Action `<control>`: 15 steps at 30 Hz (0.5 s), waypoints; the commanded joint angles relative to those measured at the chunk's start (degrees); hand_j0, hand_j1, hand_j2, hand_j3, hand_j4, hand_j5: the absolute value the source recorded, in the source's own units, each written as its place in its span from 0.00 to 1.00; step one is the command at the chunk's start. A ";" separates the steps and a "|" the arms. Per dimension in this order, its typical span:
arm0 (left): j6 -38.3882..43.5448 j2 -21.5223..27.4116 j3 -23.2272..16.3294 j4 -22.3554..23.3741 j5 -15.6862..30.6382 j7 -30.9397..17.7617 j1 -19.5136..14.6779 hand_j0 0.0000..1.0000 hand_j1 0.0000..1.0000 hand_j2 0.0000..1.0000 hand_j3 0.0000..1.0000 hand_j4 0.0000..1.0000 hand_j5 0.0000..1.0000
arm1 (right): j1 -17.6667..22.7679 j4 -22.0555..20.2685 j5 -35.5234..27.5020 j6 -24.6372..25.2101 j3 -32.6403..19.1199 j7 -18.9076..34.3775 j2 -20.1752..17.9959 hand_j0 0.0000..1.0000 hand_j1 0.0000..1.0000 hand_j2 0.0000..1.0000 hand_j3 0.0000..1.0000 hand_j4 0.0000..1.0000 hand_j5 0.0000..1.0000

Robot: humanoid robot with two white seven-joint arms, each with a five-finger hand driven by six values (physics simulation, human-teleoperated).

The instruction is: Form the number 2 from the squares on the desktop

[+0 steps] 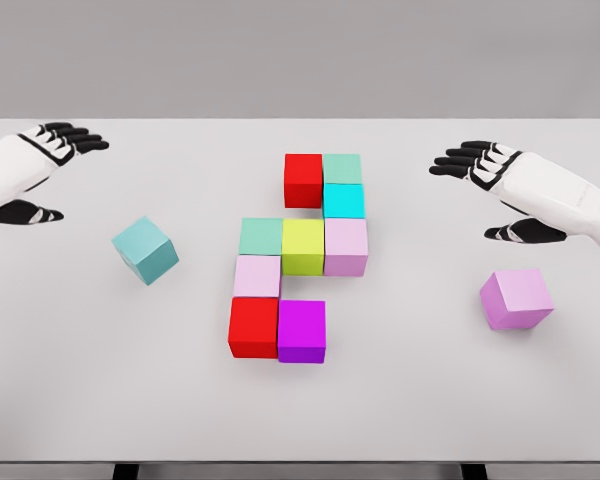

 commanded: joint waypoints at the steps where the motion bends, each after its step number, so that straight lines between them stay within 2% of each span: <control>1: 0.04 0.06 -0.62 -2.09 -0.77 0.01 0.00 1.00 1.00 1.00 1.00 1.00 1.00 | 0.00 0.01 -0.22 0.05 0.00 -0.10 -0.32 1.00 1.00 1.00 1.00 1.00 1.00; 2: 0.04 0.06 -0.70 -2.88 -1.73 -0.08 0.00 1.00 1.00 1.00 1.00 1.00 1.00 | 0.09 0.01 0.66 0.05 1.58 -0.36 -0.32 1.00 1.00 1.00 1.00 1.00 1.00; 5: 0.04 0.06 -0.70 -3.77 -2.97 -0.08 0.00 1.00 1.00 1.00 1.00 1.00 1.00 | 0.09 0.18 -0.04 0.05 1.59 -0.89 -0.41 1.00 1.00 1.00 1.00 1.00 1.00; 8: 0.04 0.14 -0.70 -4.29 -4.37 -0.08 -0.26 1.00 1.00 1.00 1.00 1.00 1.00 | -0.79 1.59 -6.11 0.05 1.23 -0.62 -0.76 1.00 1.00 1.00 1.00 1.00 1.00; 10: 0.04 0.14 -0.70 -4.47 -6.74 -0.08 -0.35 1.00 1.00 1.00 1.00 1.00 1.00 | -2.46 1.68 -6.20 0.05 0.97 -0.62 -3.04 1.00 1.00 1.00 1.00 1.00 1.00; 11: 0.04 0.14 -0.79 -4.47 -7.10 -0.08 -0.18 1.00 1.00 1.00 1.00 1.00 1.00 | -4.30 1.94 -5.59 0.05 1.67 -0.27 -3.83 1.00 1.00 1.00 1.00 1.00 1.00; 13: 0.04 1.02 -3.08 -4.38 -7.10 -0.08 -0.79 1.00 1.00 1.00 1.00 1.00 1.00 | -11.33 3.00 0.04 0.05 6.23 1.22 -7.61 1.00 1.00 1.00 1.00 1.00 1.00; 15: 0.04 3.13 -4.04 -4.47 -7.01 -0.08 -0.88 1.00 1.00 1.00 1.00 1.00 1.00 | -19.15 4.67 1.45 0.05 16.16 1.31 -11.74 1.00 1.00 1.00 1.00 1.00 1.00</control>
